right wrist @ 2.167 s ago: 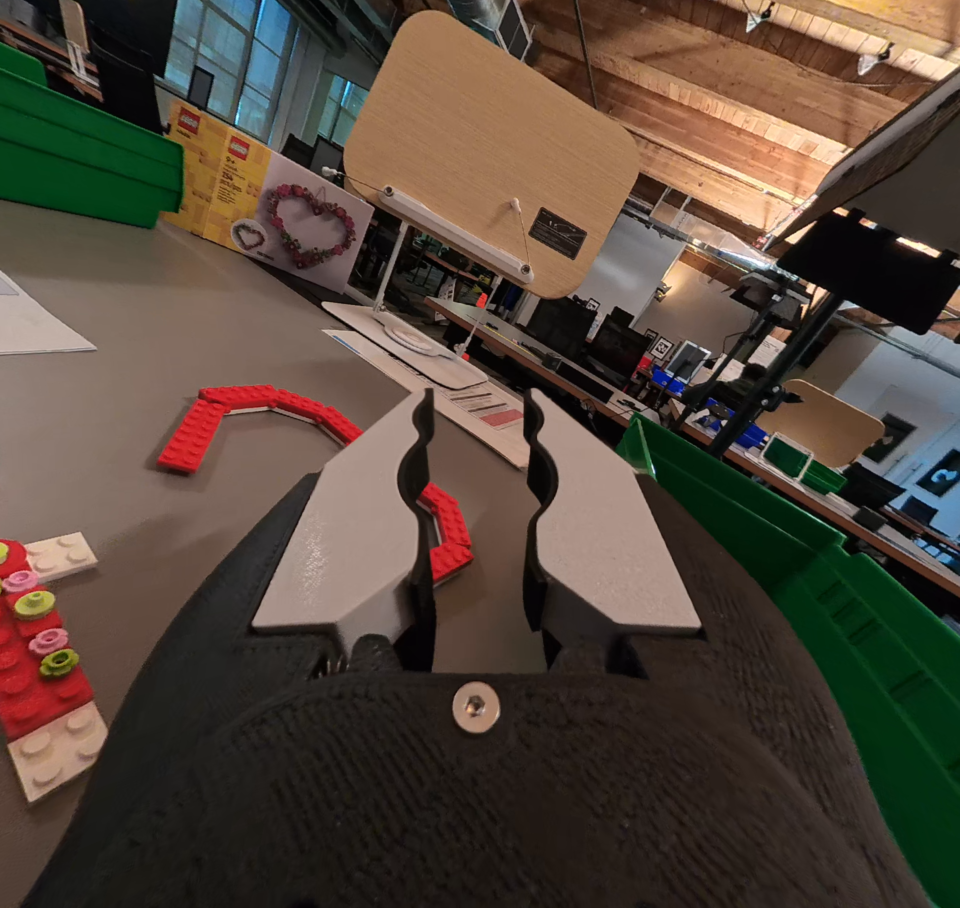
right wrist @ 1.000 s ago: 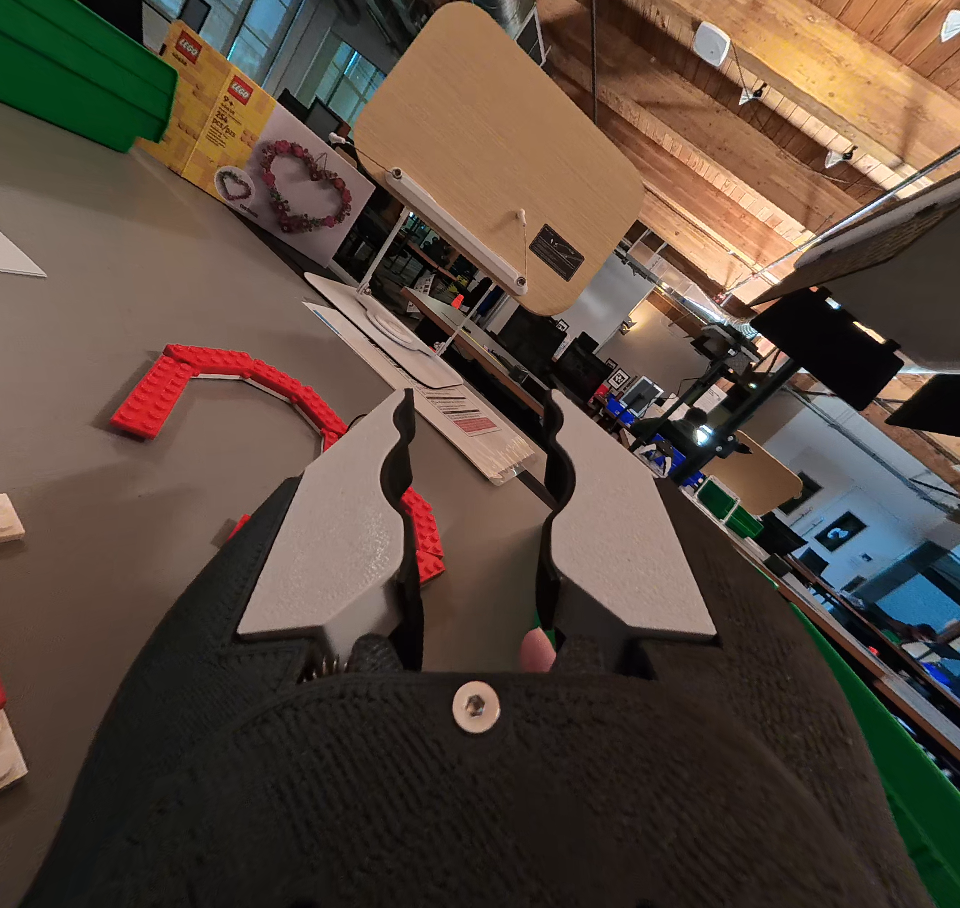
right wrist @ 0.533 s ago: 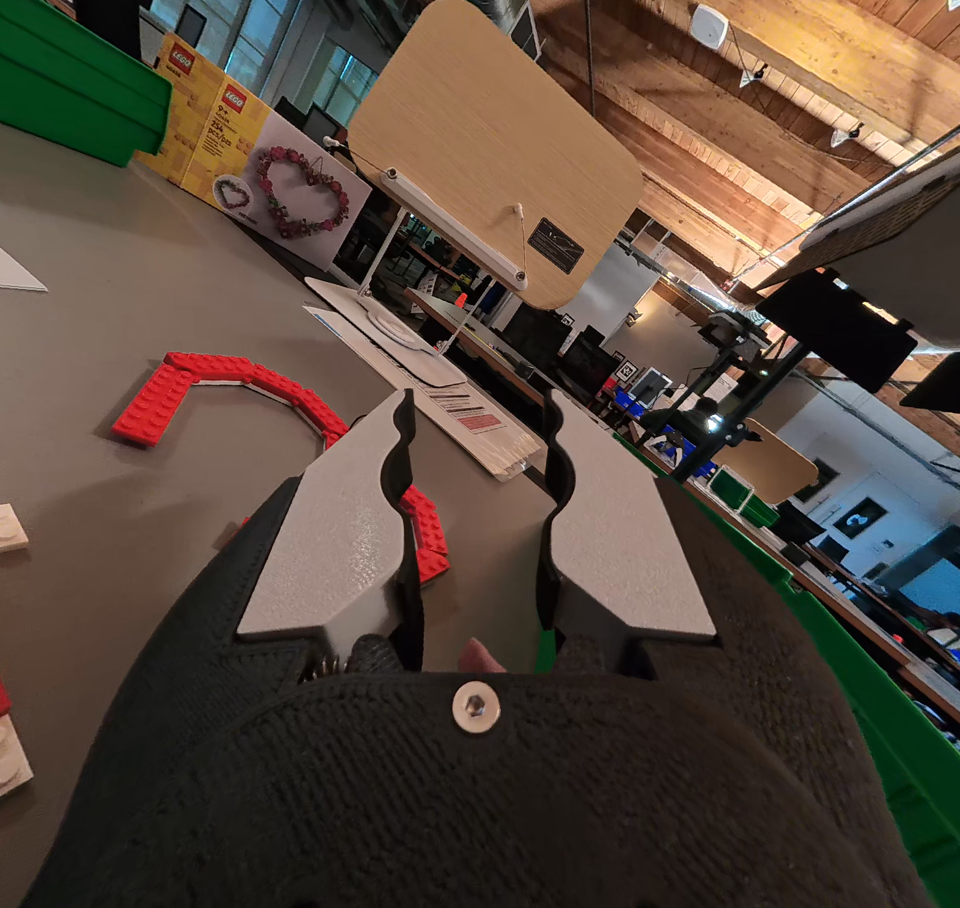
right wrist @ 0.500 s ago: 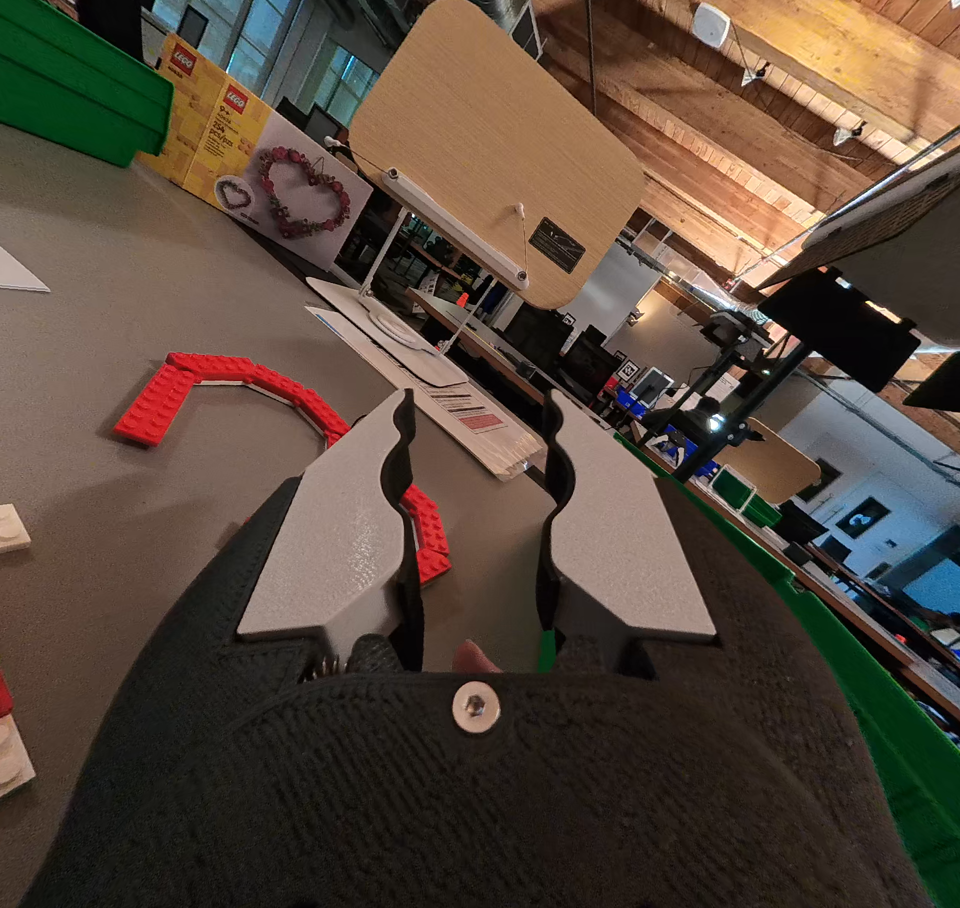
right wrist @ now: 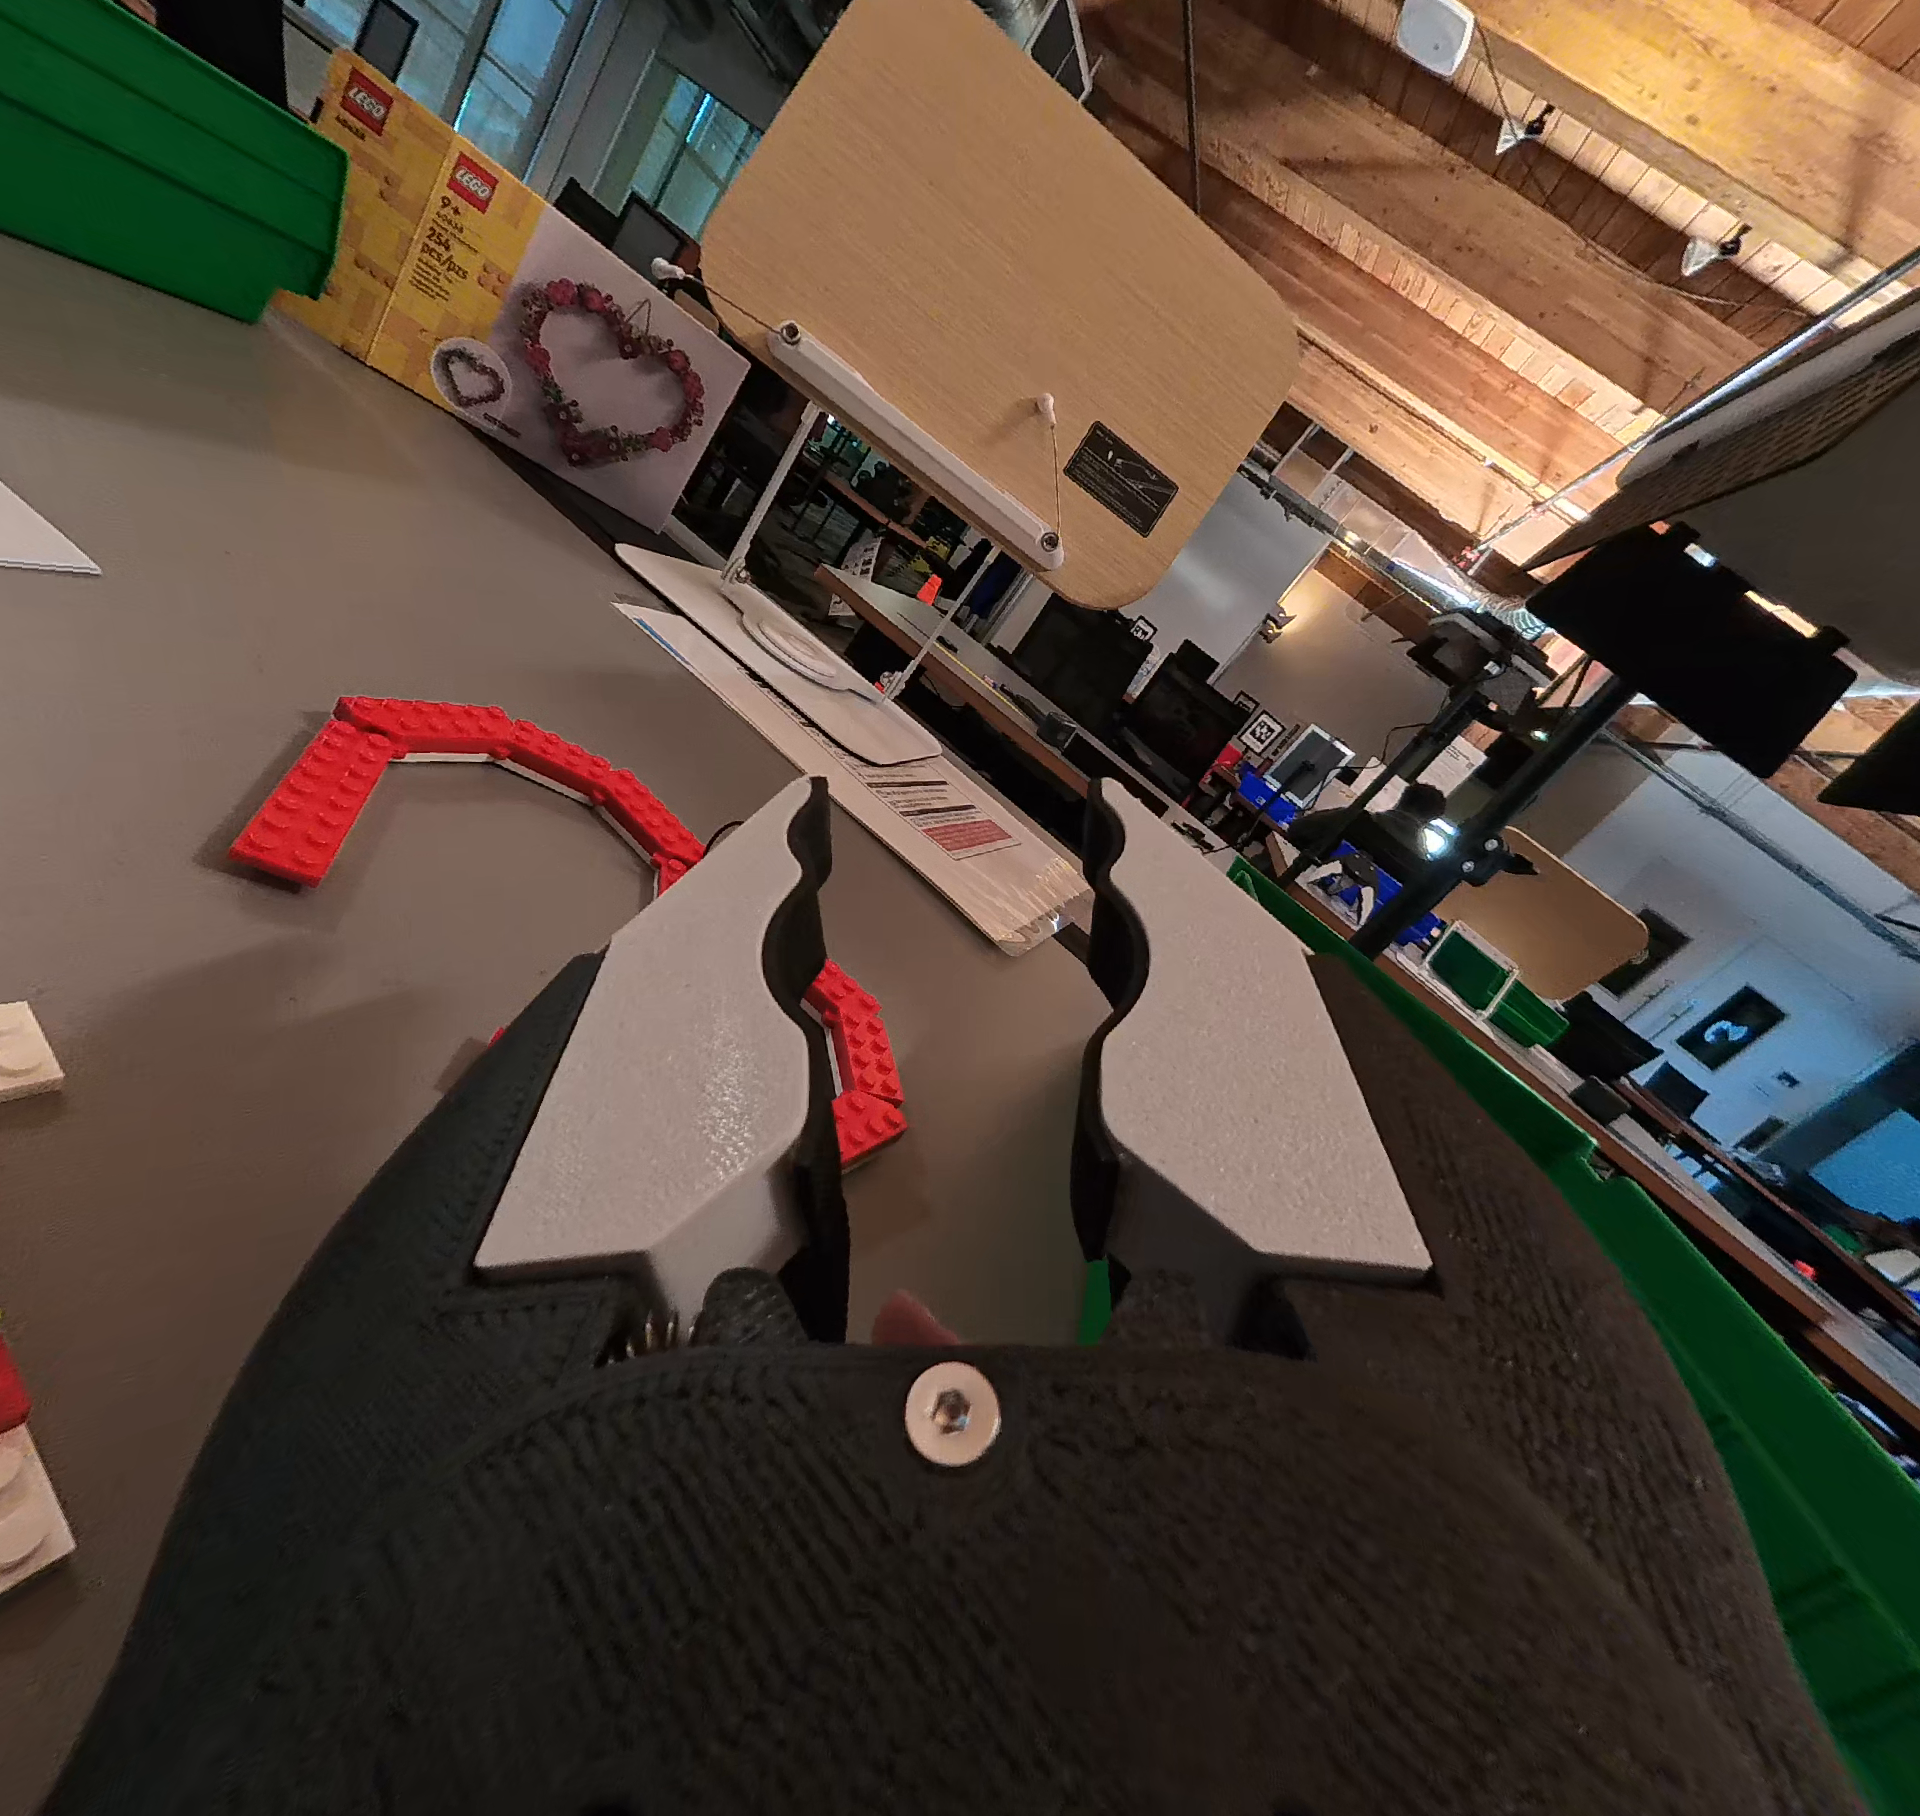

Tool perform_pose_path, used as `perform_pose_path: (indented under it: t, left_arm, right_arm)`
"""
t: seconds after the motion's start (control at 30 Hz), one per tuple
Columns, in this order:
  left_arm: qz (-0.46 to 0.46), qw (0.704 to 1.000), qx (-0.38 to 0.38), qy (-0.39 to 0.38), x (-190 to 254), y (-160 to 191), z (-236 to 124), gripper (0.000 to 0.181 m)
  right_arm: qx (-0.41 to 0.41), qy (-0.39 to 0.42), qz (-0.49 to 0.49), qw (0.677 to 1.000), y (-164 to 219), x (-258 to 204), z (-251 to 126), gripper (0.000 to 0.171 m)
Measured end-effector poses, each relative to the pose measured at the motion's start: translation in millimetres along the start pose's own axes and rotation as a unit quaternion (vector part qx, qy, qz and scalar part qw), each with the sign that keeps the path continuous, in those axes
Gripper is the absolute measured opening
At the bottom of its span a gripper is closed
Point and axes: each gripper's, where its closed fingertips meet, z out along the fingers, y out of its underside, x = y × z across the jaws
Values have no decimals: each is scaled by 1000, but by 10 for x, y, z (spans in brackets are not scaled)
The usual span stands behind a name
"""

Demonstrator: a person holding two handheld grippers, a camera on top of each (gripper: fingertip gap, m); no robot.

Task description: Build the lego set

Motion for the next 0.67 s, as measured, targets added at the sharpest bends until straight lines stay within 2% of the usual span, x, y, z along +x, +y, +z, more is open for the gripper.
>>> perform_pose_path:
  t: [0.43, 0.57, 0.67]
  left_arm:
    - [-6, 997, -64, 48, 200, 100, -82, 68]
    - [99, 994, -22, 29, 357, -182, -177, 58]
    - [216, 975, -47, 29, 568, -369, -109, 47]
  right_arm:
    - [2, -4, 4, 1000, -2, -7, 4, 47]
    - [6, -7, 8, 1000, -12, -11, 3, 47]
    - [9, -10, 16, 1000, -17, -6, 2, 47]
